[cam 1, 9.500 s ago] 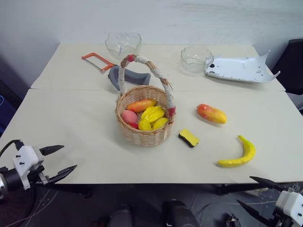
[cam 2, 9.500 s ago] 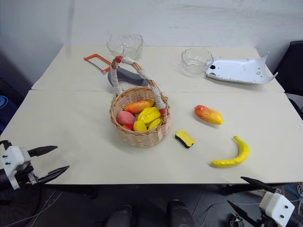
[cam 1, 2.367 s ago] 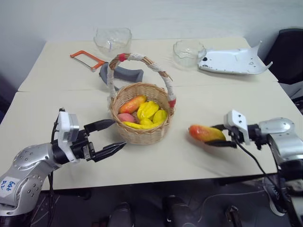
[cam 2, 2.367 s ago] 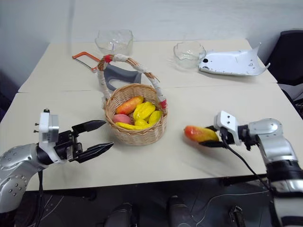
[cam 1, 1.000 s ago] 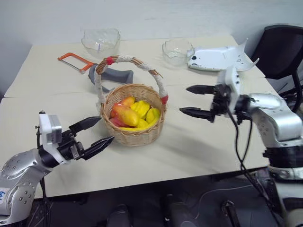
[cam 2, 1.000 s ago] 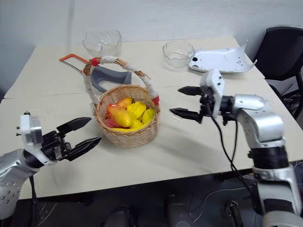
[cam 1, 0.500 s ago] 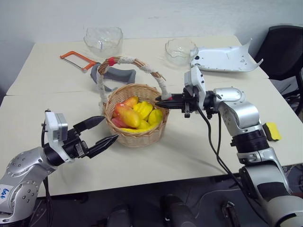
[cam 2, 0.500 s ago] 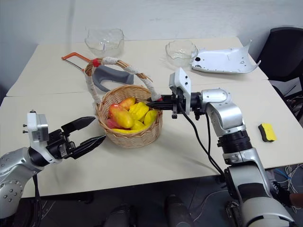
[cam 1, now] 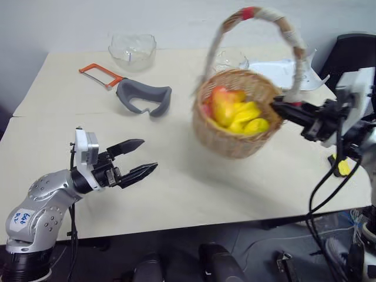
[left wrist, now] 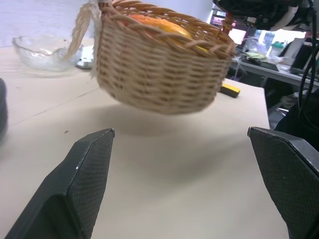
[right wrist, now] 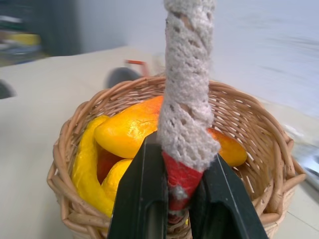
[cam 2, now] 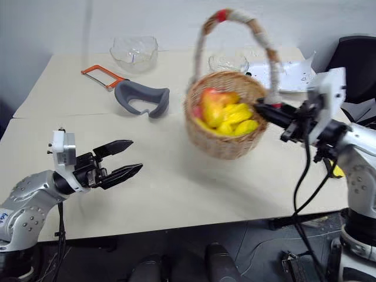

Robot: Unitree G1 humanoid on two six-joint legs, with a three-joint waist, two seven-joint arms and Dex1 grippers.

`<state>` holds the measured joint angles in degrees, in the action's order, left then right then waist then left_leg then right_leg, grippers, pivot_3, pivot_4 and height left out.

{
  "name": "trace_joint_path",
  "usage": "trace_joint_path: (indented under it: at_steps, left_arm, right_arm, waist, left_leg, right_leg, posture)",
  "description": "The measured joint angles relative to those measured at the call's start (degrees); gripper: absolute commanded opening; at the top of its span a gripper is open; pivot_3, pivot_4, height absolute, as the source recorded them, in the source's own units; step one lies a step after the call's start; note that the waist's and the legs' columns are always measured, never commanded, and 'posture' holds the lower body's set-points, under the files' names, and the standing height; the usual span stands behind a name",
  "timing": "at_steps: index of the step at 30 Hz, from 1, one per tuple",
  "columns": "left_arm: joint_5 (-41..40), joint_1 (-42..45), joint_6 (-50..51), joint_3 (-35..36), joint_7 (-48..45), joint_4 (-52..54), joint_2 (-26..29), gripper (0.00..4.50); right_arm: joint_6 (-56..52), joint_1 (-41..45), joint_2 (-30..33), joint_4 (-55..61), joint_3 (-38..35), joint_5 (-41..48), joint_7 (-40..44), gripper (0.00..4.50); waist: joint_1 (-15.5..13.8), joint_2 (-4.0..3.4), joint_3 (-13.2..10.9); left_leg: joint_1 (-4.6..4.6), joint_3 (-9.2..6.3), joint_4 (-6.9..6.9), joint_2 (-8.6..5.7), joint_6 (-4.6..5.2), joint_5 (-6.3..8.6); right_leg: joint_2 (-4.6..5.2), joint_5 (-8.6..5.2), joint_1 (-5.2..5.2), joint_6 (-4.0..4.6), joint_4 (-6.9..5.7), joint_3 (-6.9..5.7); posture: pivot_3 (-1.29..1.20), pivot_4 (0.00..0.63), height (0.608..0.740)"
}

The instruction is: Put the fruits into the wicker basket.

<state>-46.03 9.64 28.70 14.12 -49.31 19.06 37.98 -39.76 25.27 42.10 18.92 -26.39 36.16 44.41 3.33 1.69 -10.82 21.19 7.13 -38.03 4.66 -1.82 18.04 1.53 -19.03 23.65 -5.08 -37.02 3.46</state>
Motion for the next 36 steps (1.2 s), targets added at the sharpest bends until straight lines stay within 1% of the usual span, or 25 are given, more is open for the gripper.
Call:
trace_joint_path:
  at_steps: [3, 6, 9, 11, 13, 15, 19, 20, 21, 23, 24, 26, 28, 30, 31, 33, 34, 36]
  left_arm:
    - [1.41, 3.34, -1.25, -2.16, -2.38, -2.77, -0.43, 4.50]
    - [2.83, 6.83, -2.70, -3.86, -4.72, -6.63, -1.28, 4.50]
    - [4.63, 9.22, -4.14, -5.14, -7.08, -9.84, -1.50, 4.50]
    - [5.89, 10.93, -5.17, -6.04, -8.81, -12.34, -1.53, 4.50]
    - [6.66, 12.49, -5.88, -6.31, -10.15, -14.02, -1.65, 4.50]
    - [7.19, 13.21, -6.49, -6.43, -11.71, -15.08, -1.60, 4.50]
    - [8.87, 13.19, -7.67, -6.78, -14.78, -17.13, 0.07, 4.50]
    - [9.48, 12.85, -7.98, -6.57, -15.33, -17.75, 1.00, 4.50]
    - [9.99, 12.14, -8.21, -6.05, -15.77, -17.87, 1.84, 4.50]
    - [10.36, 10.44, -8.30, -5.19, -16.12, -17.81, 3.28, 4.50]
    - [10.69, 9.36, -8.39, -4.92, -16.20, -17.72, 3.74, 4.50]
    - [11.44, 5.99, -8.89, -4.12, -16.20, -17.25, 4.52, 4.50]
    - [12.24, 1.95, -9.52, -3.19, -15.88, -16.49, 5.01, 4.50]
    - [12.76, -2.77, -10.26, -1.81, -15.58, -14.92, 5.32, 4.50]
    - [13.09, -4.81, -10.76, -1.14, -15.17, -14.41, 5.33, 4.50]
    - [14.44, -9.36, -12.38, 0.61, -13.92, -12.94, 5.32, 4.50]
    - [15.05, -10.47, -13.16, 0.87, -13.47, -12.79, 5.22, 4.50]
    - [17.07, -12.70, -15.71, 1.34, -11.79, -12.24, 4.34, 4.50]
  right_arm:
    - [3.29, -0.85, -0.90, -2.78, 0.17, -3.74, -3.84, 0.16]
    - [7.09, -0.68, -2.61, -7.09, 2.59, -7.78, -7.30, 0.16]
    - [11.44, -0.70, -2.69, -12.21, 5.81, -12.21, -8.45, 0.16]
    - [14.14, -0.31, -3.84, -15.68, 6.27, -13.68, -9.79, 0.16]
    - [15.80, 0.31, -5.75, -18.01, 5.78, -13.74, -11.53, 0.92]
    - [17.23, -0.51, -6.03, -18.84, 5.63, -13.82, -11.82, 1.51]
    - [18.63, -7.02, -4.96, -14.57, 5.32, -13.38, -9.57, 2.91]
    - [18.71, -9.22, -3.90, -12.40, 4.44, -13.23, -8.88, 3.27]
    - [19.66, -11.67, -2.60, -10.38, 2.35, -13.18, -8.17, 3.57]
    - [22.31, -15.09, 0.01, -7.95, -2.72, -13.13, -6.63, 4.33]
    - [23.45, -16.95, 1.30, -7.03, -5.17, -12.84, -5.34, 4.45]
    - [25.17, -21.75, 3.85, -6.18, -8.84, -12.54, -1.78, 4.45]
    - [27.22, -27.05, 4.21, -6.13, -11.45, -12.00, 2.07, 4.45]
    - [30.61, -33.01, 3.42, -6.54, -11.98, -12.26, 6.22, 4.45]
    - [33.90, -35.72, 3.41, -6.98, -11.08, -13.05, 9.02, 4.45]
    - [41.25, -40.55, 4.06, -8.00, -5.37, -15.49, 16.37, 4.45]
    - [42.43, -40.57, 3.80, -8.10, -2.68, -15.59, 18.13, 4.45]
    - [43.85, -36.05, 0.90, -8.25, 3.11, -15.14, 19.38, 4.45]
  waist:
    - [0.15, 0.00, 0.00]
    - [0.13, -0.02, 0.00]
    - [0.05, -0.03, -0.01]
    - [0.03, -0.03, -0.01]
    - [0.11, -0.03, -0.01]
    - [0.08, -0.03, -0.01]
    - [-0.05, -0.05, -0.02]
    - [-0.09, -0.07, -0.03]
    - [-0.13, -0.07, -0.04]
    - [-0.16, -0.07, -0.04]
    - [-0.16, -0.08, -0.03]
    - [-0.13, -0.05, -0.02]
    - [-0.02, -0.03, -0.01]
    - [0.04, -0.03, -0.01]
    - [0.05, -0.03, -0.01]
    - [0.18, -0.02, -0.01]
    - [0.23, -0.02, -0.01]
    - [0.51, -0.01, -0.02]
  left_leg:
    - [0.01, 0.10, 0.00, 0.01, 0.02, -0.02]
    - [0.02, 0.13, 0.00, 0.02, 0.00, -0.03]
    - [0.04, 0.22, 0.00, 0.01, 0.00, -0.03]
    - [0.02, 0.46, 0.00, 0.01, 0.01, -0.03]
    - [0.00, 0.69, -0.02, 0.03, 0.01, -0.03]
    - [-0.04, 0.88, -0.01, 0.03, 0.01, -0.03]
    - [0.00, 0.92, 0.00, 0.05, 0.01, -0.03]
    - [0.02, 0.96, 0.00, 0.04, 0.01, -0.03]
    - [0.03, 0.97, 0.00, 0.03, 0.02, -0.03]
    - [0.00, 1.01, -0.01, 0.01, 0.04, -0.02]
    - [-0.04, 1.01, -0.01, 0.00, 0.05, -0.01]
    - [-0.15, 0.99, -0.01, 0.04, 0.06, 0.00]
    - [-0.23, 0.99, 0.03, 0.10, 0.08, 0.03]
    - [-0.24, 0.99, 0.07, 0.13, 0.09, 0.07]
    - [-0.24, 1.00, 0.08, 0.11, 0.11, 0.08]
    - [-0.35, 1.01, 0.08, 0.12, 0.25, 0.16]
    - [-0.43, 1.02, 0.08, 0.11, 0.36, 0.22]
    - [-0.71, 0.95, 0.09, 0.12, 0.44, 0.28]
  right_leg:
    - [-0.04, 0.02, 0.05, -0.03, -0.03, 0.00]
    - [-0.06, 0.02, 0.09, -0.04, -0.04, -0.01]
    - [-0.06, 0.02, 0.13, -0.04, -0.03, -0.04]
    - [-0.07, 0.03, 0.13, -0.05, -0.04, -0.06]
    - [-0.08, 0.04, 0.19, -0.09, -0.11, -0.07]
    - [-0.08, 0.04, 0.20, -0.09, -0.15, -0.06]
    - [-0.07, 0.04, 0.28, -0.09, -0.19, -0.04]
    - [-0.06, 0.04, 0.33, -0.09, -0.22, -0.02]
    - [-0.03, 0.04, 0.33, -0.09, -0.22, -0.01]
    - [-0.02, 0.04, 0.31, -0.11, -0.21, 0.00]
    - [-0.02, 0.04, 0.28, -0.12, -0.21, 0.01]
    - [-0.03, 0.04, 0.15, -0.11, -0.14, 0.00]
    - [-0.02, 0.04, 0.06, -0.11, -0.06, 0.00]
    - [0.02, 0.05, 0.04, -0.11, -0.01, 0.02]
    - [0.00, 0.04, 0.04, -0.11, 0.00, 0.02]
    - [0.02, 0.05, -0.08, -0.11, 0.04, 0.02]
    - [0.02, 0.06, -0.13, -0.12, 0.02, 0.03]
    - [0.14, 0.15, -0.30, -0.13, 0.01, 0.20]
  posture:
    - [0.00, 0.150, 0.740]
    - [0.00, 0.150, 0.740]
    - [0.00, 0.150, 0.740]
    - [0.00, 0.150, 0.740]
    - [0.00, 0.150, 0.740]
    - [0.00, 0.150, 0.740]
    - [0.00, 0.150, 0.740]
    - [0.00, 0.150, 0.740]
    - [0.00, 0.150, 0.740]
    - [0.00, 0.150, 0.740]
    - [0.00, 0.150, 0.740]
    - [0.00, 0.150, 0.740]
    - [0.00, 0.150, 0.740]
    - [0.00, 0.150, 0.740]
    - [0.00, 0.150, 0.740]
    - [0.00, 0.150, 0.740]
    - [0.00, 0.150, 0.740]
    - [0.00, 0.150, 0.740]
